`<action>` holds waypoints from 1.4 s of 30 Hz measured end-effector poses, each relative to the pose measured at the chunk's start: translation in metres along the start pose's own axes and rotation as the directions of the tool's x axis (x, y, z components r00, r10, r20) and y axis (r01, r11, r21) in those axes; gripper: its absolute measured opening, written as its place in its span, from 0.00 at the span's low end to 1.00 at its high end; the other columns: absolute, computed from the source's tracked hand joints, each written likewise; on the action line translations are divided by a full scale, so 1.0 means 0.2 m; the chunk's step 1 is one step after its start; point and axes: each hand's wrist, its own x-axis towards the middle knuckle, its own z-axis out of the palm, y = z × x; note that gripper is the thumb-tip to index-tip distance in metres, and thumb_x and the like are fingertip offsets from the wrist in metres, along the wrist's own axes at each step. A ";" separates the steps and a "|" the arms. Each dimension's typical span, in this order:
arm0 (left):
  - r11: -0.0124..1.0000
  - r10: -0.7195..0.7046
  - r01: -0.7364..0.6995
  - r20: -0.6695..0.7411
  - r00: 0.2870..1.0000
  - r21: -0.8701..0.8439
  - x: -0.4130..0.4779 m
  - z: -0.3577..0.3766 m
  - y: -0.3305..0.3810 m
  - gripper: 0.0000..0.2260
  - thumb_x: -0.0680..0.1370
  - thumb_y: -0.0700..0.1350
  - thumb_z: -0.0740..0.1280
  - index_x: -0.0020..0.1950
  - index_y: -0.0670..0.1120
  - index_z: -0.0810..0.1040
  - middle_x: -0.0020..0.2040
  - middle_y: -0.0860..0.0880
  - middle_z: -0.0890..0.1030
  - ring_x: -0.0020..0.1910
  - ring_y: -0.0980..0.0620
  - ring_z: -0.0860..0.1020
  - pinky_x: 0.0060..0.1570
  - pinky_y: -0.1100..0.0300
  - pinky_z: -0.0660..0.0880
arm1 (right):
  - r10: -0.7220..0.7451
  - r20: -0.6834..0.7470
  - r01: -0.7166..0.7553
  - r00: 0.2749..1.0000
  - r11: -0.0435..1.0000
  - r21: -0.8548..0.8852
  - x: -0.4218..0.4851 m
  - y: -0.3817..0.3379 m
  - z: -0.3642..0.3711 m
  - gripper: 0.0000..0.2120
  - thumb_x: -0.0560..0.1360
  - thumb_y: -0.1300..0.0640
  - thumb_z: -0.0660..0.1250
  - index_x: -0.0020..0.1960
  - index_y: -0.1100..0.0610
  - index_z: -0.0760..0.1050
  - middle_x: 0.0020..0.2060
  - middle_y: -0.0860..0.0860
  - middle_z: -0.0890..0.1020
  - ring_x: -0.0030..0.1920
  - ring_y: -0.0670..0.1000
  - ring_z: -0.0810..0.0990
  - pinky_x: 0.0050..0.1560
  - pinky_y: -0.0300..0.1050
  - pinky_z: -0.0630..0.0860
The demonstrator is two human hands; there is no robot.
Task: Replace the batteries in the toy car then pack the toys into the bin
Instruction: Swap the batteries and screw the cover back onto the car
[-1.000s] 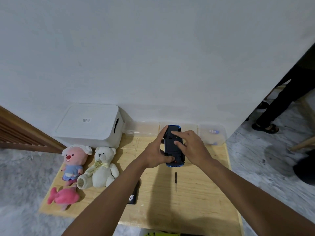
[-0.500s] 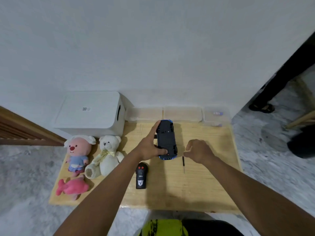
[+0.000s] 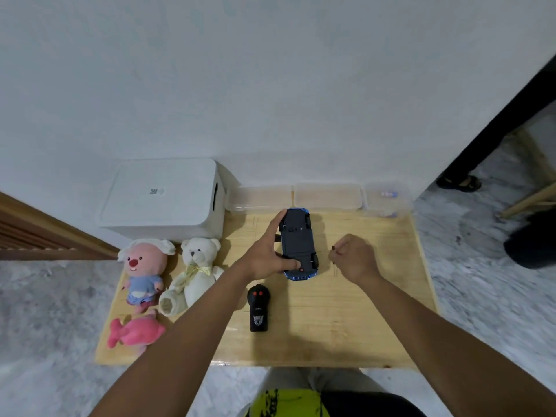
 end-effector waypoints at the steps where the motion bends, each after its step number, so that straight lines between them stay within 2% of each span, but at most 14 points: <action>1: 1.000 -0.003 0.003 0.005 1.000 0.001 0.00 -0.01 0.01 0.53 0.71 0.36 0.78 0.78 0.73 0.51 0.66 0.52 0.73 0.58 0.43 0.82 0.49 0.42 0.84 | -0.074 -0.067 0.079 0.995 0.994 0.072 0.00 -0.06 -0.06 0.05 0.73 0.60 0.73 0.48 0.56 0.80 0.41 0.51 0.85 0.44 0.49 0.84 0.41 0.36 0.77; 3: 1.000 -0.007 0.006 0.015 1.000 0.015 0.00 -0.03 0.05 0.52 0.71 0.36 0.78 0.78 0.73 0.50 0.67 0.48 0.73 0.52 0.44 0.85 0.49 0.41 0.84 | -0.220 -0.172 0.255 0.960 0.942 0.220 0.00 -0.20 -0.19 0.07 0.75 0.61 0.73 0.53 0.56 0.81 0.42 0.50 0.85 0.44 0.45 0.85 0.47 0.38 0.81; 6: 0.999 0.010 -0.011 0.031 0.999 0.034 0.00 -0.05 0.12 0.52 0.71 0.38 0.78 0.78 0.72 0.50 0.67 0.47 0.73 0.55 0.44 0.83 0.48 0.41 0.84 | -0.321 -0.188 0.369 0.928 0.857 0.360 0.00 -0.38 -0.34 0.06 0.76 0.62 0.73 0.53 0.59 0.82 0.42 0.49 0.86 0.45 0.47 0.86 0.53 0.43 0.82; 9: 0.998 0.027 -0.030 0.054 0.998 0.047 0.01 -0.05 0.21 0.51 0.71 0.38 0.78 0.78 0.72 0.50 0.66 0.49 0.74 0.55 0.44 0.83 0.48 0.42 0.84 | -0.402 -0.126 0.420 0.907 0.836 0.354 -0.04 -0.51 -0.39 0.04 0.76 0.61 0.74 0.50 0.57 0.83 0.42 0.48 0.87 0.46 0.48 0.86 0.54 0.46 0.81; 13: 0.996 0.071 -0.074 0.061 0.996 0.049 0.02 -0.05 0.31 0.50 0.71 0.37 0.78 0.77 0.72 0.53 0.64 0.49 0.74 0.57 0.43 0.81 0.47 0.44 0.85 | -0.470 -0.165 0.498 0.867 0.816 0.294 -0.06 -0.58 -0.40 0.03 0.76 0.60 0.73 0.49 0.54 0.83 0.43 0.45 0.87 0.45 0.43 0.85 0.52 0.41 0.81; 20: 0.994 0.093 -0.096 0.055 0.994 0.044 0.02 -0.09 0.37 0.51 0.71 0.37 0.78 0.78 0.71 0.52 0.66 0.46 0.73 0.56 0.43 0.83 0.48 0.41 0.84 | -0.486 -0.194 0.523 0.852 0.805 0.282 -0.07 -0.65 -0.44 0.04 0.76 0.59 0.73 0.50 0.53 0.83 0.43 0.45 0.86 0.45 0.41 0.84 0.49 0.34 0.79; 24: 0.994 0.104 -0.106 0.058 0.993 0.036 0.02 -0.11 0.37 0.51 0.71 0.37 0.78 0.78 0.71 0.51 0.66 0.46 0.73 0.51 0.43 0.86 0.48 0.40 0.84 | -0.487 -0.161 0.513 0.858 0.808 0.289 -0.07 -0.67 -0.44 0.04 0.77 0.59 0.73 0.51 0.54 0.83 0.44 0.46 0.86 0.45 0.41 0.84 0.47 0.30 0.77; 30: 0.993 0.110 -0.112 0.054 0.992 0.041 0.02 -0.11 0.37 0.51 0.71 0.37 0.78 0.77 0.73 0.52 0.66 0.46 0.73 0.53 0.42 0.84 0.48 0.40 0.84 | -0.488 -0.183 0.521 0.853 0.809 0.273 -0.07 -0.68 -0.43 0.04 0.77 0.58 0.73 0.51 0.53 0.83 0.43 0.44 0.86 0.46 0.41 0.84 0.49 0.33 0.79; 34: 0.993 0.103 -0.106 0.060 0.993 0.042 0.02 -0.12 0.36 0.51 0.72 0.37 0.78 0.78 0.72 0.50 0.67 0.46 0.73 0.49 0.43 0.86 0.49 0.39 0.84 | -0.490 -0.170 0.519 0.855 0.812 0.268 -0.07 -0.68 -0.43 0.04 0.77 0.58 0.73 0.51 0.53 0.83 0.43 0.44 0.86 0.46 0.41 0.84 0.48 0.32 0.78; 42: 0.994 0.097 -0.099 0.055 0.994 0.039 0.01 -0.12 0.37 0.52 0.72 0.37 0.78 0.79 0.71 0.50 0.67 0.47 0.72 0.49 0.43 0.86 0.49 0.40 0.84 | -0.501 -0.157 0.525 0.851 0.812 0.254 -0.07 -0.68 -0.43 0.04 0.77 0.60 0.73 0.51 0.54 0.83 0.43 0.45 0.86 0.44 0.40 0.84 0.46 0.29 0.77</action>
